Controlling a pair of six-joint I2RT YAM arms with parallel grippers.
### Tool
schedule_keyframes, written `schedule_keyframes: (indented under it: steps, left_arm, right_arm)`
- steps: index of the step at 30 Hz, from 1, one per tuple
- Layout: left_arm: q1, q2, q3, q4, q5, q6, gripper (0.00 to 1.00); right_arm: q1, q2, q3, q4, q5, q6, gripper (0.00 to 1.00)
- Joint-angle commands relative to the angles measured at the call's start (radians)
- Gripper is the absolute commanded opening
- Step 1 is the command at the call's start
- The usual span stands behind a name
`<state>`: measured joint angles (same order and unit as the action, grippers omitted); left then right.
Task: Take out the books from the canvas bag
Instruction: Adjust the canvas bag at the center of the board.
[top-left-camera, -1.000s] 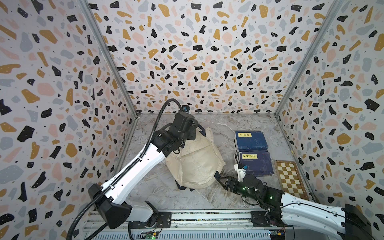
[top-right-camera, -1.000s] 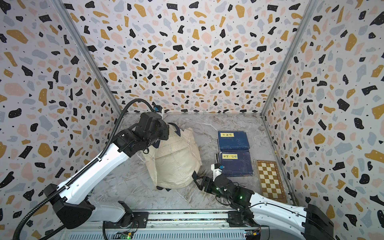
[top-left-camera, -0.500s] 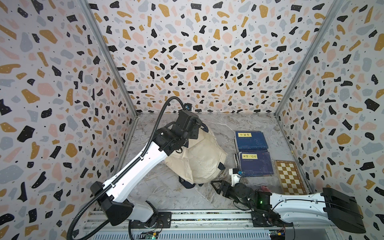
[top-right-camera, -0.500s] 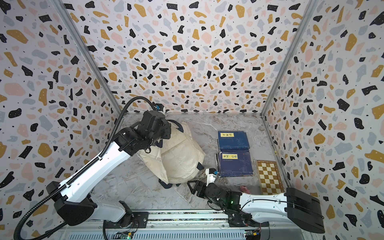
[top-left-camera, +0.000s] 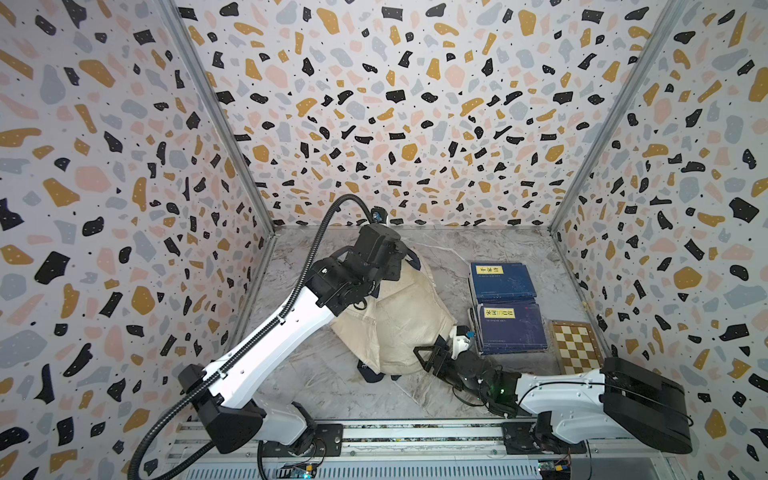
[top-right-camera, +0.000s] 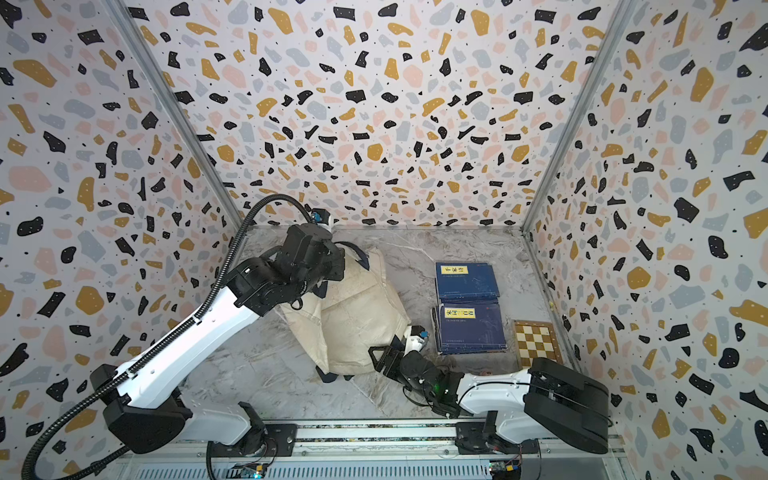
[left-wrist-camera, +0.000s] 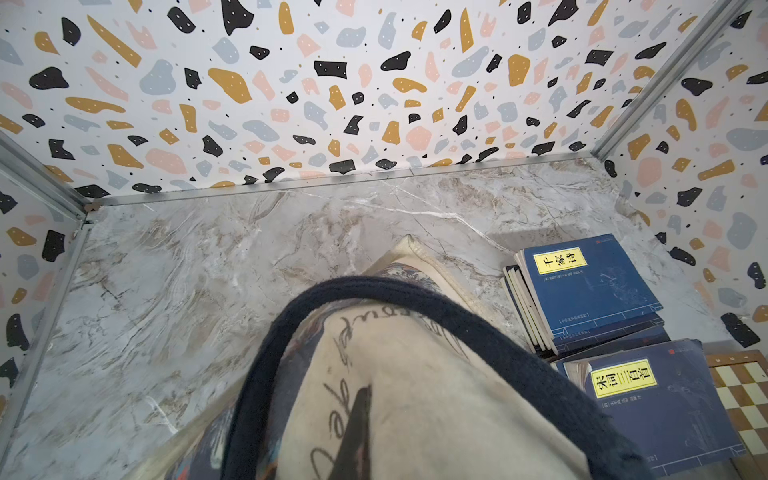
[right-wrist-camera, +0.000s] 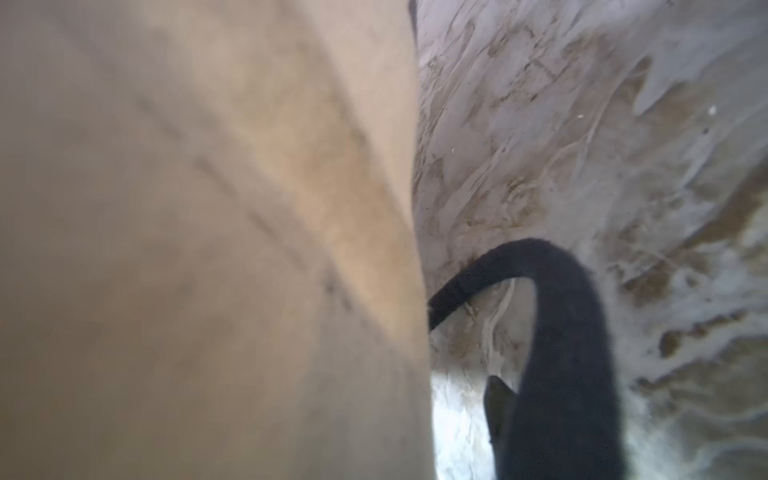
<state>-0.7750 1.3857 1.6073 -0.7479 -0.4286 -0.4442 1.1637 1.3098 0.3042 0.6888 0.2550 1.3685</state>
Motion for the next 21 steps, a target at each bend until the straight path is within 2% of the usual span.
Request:
schedule_keyframes:
  steps: [1,9,14,21]
  left_arm:
    - [-0.012,-0.047,0.0,0.065,-0.007,-0.028,0.0]
    - [-0.017,-0.066,-0.044,0.094,0.014,-0.037,0.0]
    - [-0.017,-0.093,-0.108,0.136,0.024,-0.029,0.0]
    - [-0.017,-0.13,-0.176,0.179,-0.013,0.002,0.0]
  right_arm:
    - [-0.01,0.026,0.021,0.069,0.007,-0.006,0.7]
    - [-0.042,0.099,0.038,0.132,-0.033,-0.031,0.23]
    - [-0.062,0.083,0.02,0.145,-0.057,-0.046,0.0]
    - [-0.072,-0.004,0.024,0.07,-0.053,-0.088,0.0]
